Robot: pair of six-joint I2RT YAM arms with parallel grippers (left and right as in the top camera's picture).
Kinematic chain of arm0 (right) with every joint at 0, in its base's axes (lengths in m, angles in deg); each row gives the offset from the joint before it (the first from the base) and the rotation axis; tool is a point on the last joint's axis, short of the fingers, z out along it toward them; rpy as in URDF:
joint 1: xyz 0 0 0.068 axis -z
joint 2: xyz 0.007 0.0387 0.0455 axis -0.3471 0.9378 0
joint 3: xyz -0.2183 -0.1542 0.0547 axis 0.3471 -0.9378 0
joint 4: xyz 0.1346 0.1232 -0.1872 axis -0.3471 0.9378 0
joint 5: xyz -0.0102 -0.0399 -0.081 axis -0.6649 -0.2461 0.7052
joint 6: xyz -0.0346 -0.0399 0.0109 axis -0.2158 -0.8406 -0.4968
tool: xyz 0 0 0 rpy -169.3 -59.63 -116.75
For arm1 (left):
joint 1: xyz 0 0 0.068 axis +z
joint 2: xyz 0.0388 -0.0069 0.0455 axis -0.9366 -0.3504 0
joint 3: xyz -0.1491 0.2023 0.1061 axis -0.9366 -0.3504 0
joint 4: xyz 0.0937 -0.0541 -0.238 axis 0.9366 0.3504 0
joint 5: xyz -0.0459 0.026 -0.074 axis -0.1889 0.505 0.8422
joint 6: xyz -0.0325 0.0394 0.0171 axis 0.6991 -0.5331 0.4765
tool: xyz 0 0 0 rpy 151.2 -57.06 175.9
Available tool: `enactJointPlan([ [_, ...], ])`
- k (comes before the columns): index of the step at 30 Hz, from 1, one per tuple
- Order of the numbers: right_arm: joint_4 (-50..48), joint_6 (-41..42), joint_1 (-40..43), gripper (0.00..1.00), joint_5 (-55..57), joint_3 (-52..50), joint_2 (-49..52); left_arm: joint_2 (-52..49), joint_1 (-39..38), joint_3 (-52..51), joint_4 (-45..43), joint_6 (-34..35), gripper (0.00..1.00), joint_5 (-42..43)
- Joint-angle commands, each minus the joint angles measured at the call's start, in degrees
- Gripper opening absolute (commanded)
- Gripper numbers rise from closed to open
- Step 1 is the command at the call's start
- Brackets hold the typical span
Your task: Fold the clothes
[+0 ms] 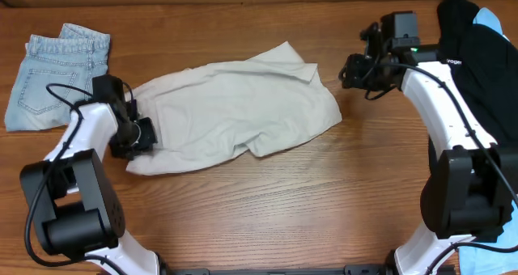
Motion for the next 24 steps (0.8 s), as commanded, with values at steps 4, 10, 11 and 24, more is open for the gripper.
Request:
enactJointPlan([
  [4,-6.78,1.46,-7.34,0.04,-0.98,-1.88,0.98,-0.74,-2.10,21.31,13.99,-8.79,0.04,-4.94],
  [10,-7.08,2.99,-10.54,0.04,-4.72,-1.88,7.43,-0.74,-10.58,37.55,24.30,-13.00,0.04,-13.57],
  [11,-7.13,3.28,-10.69,0.04,-4.87,-1.88,8.04,-0.74,-11.82,38.86,25.07,-13.25,0.04,-14.99],
  [24,-5.92,4.83,-8.22,0.04,-12.02,1.27,8.81,-3.23,-34.07,40.74,19.80,-8.17,0.04,-16.68],
])
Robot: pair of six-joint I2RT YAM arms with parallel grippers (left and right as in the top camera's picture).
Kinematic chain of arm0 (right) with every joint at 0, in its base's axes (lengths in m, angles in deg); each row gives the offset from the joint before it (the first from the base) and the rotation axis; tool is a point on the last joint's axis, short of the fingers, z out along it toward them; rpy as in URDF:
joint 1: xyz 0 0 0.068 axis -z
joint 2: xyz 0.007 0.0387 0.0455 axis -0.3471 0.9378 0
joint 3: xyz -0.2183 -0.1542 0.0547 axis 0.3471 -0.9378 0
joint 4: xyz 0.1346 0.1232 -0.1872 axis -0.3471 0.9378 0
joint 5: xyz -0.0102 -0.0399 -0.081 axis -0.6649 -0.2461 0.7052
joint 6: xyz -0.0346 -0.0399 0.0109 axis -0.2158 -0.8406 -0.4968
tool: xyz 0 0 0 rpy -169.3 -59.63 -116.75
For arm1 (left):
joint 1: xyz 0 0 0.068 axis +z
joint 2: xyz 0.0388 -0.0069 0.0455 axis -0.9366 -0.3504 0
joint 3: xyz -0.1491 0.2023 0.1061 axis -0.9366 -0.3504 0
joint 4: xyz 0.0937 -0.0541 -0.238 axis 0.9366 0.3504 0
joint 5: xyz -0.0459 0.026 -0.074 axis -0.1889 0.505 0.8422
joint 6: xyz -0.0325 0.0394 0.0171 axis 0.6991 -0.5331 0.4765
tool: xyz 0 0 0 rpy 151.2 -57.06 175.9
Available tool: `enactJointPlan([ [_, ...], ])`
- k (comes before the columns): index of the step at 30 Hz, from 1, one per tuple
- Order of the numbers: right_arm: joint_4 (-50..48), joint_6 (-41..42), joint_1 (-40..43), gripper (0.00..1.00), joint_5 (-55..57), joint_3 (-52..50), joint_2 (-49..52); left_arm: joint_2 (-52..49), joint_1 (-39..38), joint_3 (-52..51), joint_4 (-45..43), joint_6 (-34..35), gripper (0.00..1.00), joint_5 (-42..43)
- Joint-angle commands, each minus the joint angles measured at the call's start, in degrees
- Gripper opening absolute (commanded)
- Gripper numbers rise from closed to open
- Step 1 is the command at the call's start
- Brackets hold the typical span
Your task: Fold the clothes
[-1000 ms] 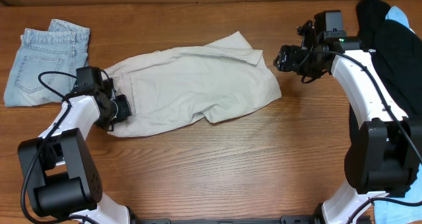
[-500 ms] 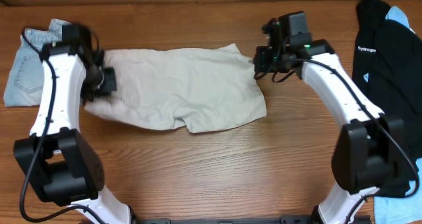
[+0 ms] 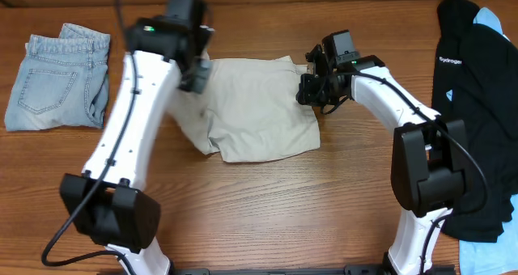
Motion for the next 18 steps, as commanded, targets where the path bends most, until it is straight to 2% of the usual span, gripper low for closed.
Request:
enactJointPlan([
  [1,0.85,0.42,2.29,0.04,-4.20,3.30,-2.19,-2.62,-6.75,-0.37,-5.05,5.95,0.04,-0.24],
  [4,2.40,0.44,4.81,0.04,-4.37,4.79,-6.49,-4.94,-10.73,-0.37,-8.96,8.31,0.04,2.97],
  [11,5.49,0.46,11.63,0.04,-4.37,6.32,-15.17,-11.74,-16.28,-0.37,-13.75,8.37,0.05,9.88],
  [18,9.07,0.42,17.27,0.04,-4.35,6.29,-16.63,-14.82,-20.79,-0.28,-18.25,10.25,0.04,11.47],
])
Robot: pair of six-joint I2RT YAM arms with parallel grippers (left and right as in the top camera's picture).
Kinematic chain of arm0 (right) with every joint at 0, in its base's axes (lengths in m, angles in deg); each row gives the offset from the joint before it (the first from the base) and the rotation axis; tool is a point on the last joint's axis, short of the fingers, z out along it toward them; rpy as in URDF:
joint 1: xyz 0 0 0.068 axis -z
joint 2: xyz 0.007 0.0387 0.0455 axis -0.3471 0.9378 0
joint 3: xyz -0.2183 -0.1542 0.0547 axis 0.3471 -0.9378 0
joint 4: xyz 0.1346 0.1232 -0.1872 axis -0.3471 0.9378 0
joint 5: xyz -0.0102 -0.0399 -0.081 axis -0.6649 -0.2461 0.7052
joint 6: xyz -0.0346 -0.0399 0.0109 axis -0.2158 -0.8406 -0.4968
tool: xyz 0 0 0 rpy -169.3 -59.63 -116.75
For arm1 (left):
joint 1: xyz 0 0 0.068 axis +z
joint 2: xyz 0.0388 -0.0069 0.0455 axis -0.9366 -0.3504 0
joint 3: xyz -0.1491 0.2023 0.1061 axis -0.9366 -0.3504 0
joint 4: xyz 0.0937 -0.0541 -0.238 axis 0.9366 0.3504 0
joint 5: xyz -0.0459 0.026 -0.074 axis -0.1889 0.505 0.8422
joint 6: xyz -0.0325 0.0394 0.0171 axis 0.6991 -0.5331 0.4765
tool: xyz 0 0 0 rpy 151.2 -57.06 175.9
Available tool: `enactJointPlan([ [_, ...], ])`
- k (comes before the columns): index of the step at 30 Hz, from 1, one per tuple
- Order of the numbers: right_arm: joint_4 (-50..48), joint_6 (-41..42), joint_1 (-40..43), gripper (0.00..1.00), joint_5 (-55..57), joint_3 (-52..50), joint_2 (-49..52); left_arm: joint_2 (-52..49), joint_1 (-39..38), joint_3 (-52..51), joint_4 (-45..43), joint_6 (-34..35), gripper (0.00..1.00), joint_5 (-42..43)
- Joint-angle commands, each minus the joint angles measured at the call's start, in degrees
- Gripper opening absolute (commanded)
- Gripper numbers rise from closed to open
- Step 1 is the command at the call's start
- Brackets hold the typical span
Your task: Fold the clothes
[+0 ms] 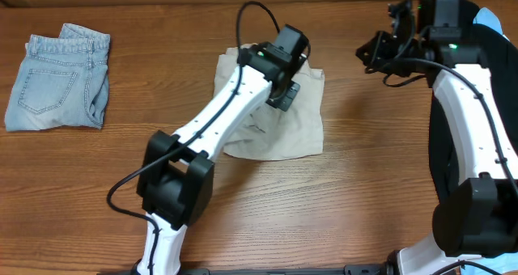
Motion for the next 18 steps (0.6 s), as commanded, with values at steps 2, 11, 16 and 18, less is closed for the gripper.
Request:
enactJointPlan([
  [2,0.72,0.17,1.16,0.04,-0.35,0.59,0.31,0.28,-3.06,0.24,-2.69,1.70,0.15,4.11],
  [11,0.76,0.17,1.16,0.04,0.31,0.59,0.33,0.31,-4.61,1.68,-1.05,-0.35,1.00,9.40],
  [16,0.87,0.17,1.44,0.04,1.90,0.59,0.31,0.33,-3.80,8.09,6.75,-10.14,1.00,10.29],
  [18,0.72,0.20,2.12,0.05,1.99,0.61,0.31,-0.20,-4.59,7.39,7.34,-15.69,1.00,11.56],
])
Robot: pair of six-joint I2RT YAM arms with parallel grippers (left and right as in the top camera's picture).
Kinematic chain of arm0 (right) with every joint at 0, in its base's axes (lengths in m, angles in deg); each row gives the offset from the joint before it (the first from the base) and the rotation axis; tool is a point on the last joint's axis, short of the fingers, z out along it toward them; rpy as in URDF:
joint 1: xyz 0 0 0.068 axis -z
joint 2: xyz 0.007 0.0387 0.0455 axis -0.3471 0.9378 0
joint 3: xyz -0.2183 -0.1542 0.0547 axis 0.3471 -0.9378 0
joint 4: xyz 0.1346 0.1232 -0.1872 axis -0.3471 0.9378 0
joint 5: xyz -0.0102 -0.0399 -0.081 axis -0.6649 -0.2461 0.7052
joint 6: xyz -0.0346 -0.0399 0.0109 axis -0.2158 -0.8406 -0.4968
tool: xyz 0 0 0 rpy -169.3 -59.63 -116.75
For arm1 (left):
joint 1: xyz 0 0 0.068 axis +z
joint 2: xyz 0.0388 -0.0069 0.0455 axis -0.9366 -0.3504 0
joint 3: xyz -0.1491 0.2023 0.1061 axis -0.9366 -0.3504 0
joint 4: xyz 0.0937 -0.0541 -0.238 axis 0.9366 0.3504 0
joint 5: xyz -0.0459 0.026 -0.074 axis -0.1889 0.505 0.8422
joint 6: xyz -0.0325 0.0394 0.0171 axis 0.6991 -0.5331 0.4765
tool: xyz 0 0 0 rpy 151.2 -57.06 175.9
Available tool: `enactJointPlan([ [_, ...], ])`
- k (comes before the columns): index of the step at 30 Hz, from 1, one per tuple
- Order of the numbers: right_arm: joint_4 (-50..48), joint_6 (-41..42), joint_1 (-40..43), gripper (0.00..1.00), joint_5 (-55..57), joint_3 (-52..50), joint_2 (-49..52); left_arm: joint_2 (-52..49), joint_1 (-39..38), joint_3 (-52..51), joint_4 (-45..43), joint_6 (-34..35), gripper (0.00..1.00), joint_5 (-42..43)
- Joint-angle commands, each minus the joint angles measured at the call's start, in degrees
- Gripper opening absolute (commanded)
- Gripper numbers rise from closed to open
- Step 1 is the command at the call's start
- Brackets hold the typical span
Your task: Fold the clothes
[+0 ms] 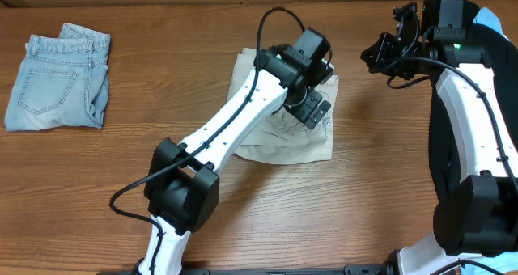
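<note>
A beige garment [279,141] lies folded into a rough rectangle at the middle of the wooden table. My left arm reaches across it from the front. My left gripper [315,111] rests low over the garment's upper right part, its fingers spread apart and open. My right gripper [377,53] hangs off to the right of the garment, clear of it, open and holding nothing.
Light blue jeans [57,81] lie folded at the far left. A black garment [477,97] with a pale blue one [490,18] under it is piled along the right edge, beneath my right arm. Bare wood [324,218] fills the front.
My left gripper has moved right and toward the front across the beige garment. The whole garment sits a little further right. My right gripper has hardly moved.
The beige garment first lay spread wide, my left gripper at its left end and my right near its right corner. Then the left end was lifted over the middle while my right gripper sat on the right edge. After that my right gripper stood clear, and the garment is now a compact rectangle.
</note>
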Motion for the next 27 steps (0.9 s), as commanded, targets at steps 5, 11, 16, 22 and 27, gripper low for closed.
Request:
enactJointPlan([
  [5,0.98,0.15,3.52,0.05,0.81,0.61,-0.02,-4.57,-4.20,-0.55,2.34,-22.27,1.00,0.94],
  [11,3.28,-0.09,6.16,0.05,0.81,0.61,-0.02,-9.73,-8.04,-0.55,4.66,-27.82,1.00,-1.22],
  [16,4.83,-0.09,7.56,0.05,0.79,0.61,-0.02,-14.99,-9.90,-0.55,1.73,-26.80,1.00,-7.34],
  [22,5.68,-0.26,7.58,0.05,0.81,0.61,-0.02,-18.86,-9.68,-0.55,3.08,-20.41,0.96,-24.76],
  [27,5.57,-0.26,7.58,0.05,0.81,0.59,-0.02,-19.15,-5.57,-0.55,12.90,-20.39,0.93,-29.14],
])
